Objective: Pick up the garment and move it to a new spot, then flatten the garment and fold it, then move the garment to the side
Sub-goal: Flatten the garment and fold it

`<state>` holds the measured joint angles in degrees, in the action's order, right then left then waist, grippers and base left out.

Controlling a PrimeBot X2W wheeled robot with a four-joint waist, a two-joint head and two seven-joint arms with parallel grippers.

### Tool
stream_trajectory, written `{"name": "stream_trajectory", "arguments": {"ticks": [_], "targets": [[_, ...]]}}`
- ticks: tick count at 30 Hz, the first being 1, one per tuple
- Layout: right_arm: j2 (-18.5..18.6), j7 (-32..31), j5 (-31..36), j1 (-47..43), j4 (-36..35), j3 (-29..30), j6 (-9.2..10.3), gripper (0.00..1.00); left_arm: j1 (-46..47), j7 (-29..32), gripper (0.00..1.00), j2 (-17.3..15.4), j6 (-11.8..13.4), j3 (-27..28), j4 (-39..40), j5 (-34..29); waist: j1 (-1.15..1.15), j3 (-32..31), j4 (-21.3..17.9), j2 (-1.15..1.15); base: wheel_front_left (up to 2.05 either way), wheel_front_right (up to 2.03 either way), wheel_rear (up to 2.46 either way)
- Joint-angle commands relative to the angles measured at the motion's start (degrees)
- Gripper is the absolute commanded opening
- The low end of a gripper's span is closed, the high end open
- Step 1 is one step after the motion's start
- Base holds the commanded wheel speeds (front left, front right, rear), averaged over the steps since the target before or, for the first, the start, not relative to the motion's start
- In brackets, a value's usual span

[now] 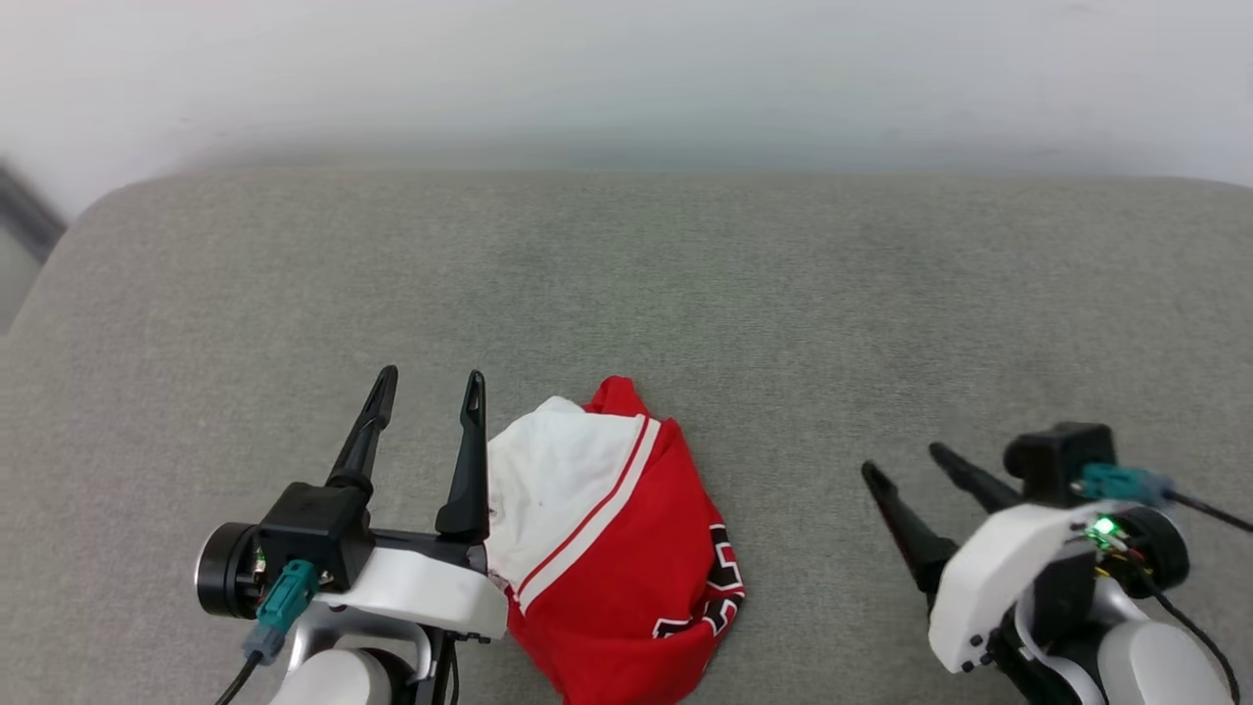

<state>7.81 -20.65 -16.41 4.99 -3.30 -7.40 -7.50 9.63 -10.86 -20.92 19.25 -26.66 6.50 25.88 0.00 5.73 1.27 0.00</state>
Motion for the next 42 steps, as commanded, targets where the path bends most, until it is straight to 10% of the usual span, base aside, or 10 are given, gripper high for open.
{"name": "stream_trajectory", "arguments": {"ticks": [1,10,21,23,31,42], "targets": [[1.70,-4.92,-2.11,2.16,1.22,-2.58,0.02,1.00,0.26,-0.53,1.00,0.52,-0.06,-0.17,0.16,-0.21,0.00,0.74,1.52,0.00,0.00,0.00,0.00],[5.69,-20.27,-8.81,8.78,7.29,-13.72,0.02,1.00,2.31,-1.61,1.00,2.46,-1.03,-1.75,-0.70,-0.55,0.00,4.19,5.50,0.00,0.00,0.00,0.00],[4.93,-19.78,-12.47,13.91,22.47,-23.45,0.05,1.00,4.96,-3.05,1.00,4.61,-2.54,-2.34,-3.51,-0.24,0.00,7.99,7.37,0.00,0.00,0.00,0.00],[4.82,-19.21,-13.19,13.96,24.37,-24.72,0.04,0.00,4.91,-3.22,1.00,4.76,-2.59,-2.31,-3.90,-0.24,0.00,8.04,7.23,0.00,0.00,0.00,0.00],[6.53,-10.75,-13.13,17.02,21.06,-20.50,0.05,0.00,3.75,-3.56,1.00,4.46,-2.09,-1.69,-4.49,0.10,0.00,6.91,4.44,0.00,0.00,0.00,0.00],[7.65,-9.47,-8.23,6.97,17.10,1.13,0.05,0.00,3.21,-2.64,1.00,3.28,-2.05,-1.56,-4.39,0.52,0.00,6.28,-0.27,0.00,0.00,0.00,0.00]]}}
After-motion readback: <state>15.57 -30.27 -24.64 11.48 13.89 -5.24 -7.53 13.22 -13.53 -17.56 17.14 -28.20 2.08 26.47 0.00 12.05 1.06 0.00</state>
